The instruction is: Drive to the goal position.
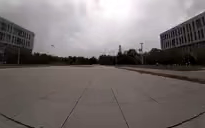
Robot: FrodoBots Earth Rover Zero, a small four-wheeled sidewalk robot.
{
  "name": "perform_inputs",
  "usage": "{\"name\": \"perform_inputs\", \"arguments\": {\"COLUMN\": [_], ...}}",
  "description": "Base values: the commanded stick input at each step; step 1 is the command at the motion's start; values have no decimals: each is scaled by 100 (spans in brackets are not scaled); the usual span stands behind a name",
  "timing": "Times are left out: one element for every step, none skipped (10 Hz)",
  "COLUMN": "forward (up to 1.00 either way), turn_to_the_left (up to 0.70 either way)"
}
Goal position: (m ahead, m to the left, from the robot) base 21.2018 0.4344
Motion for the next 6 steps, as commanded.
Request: {"name": "perform_inputs", "arguments": {"forward": [70,70,70,70,70,70], "turn_to_the_left": [0,0,0,0,0,0]}}
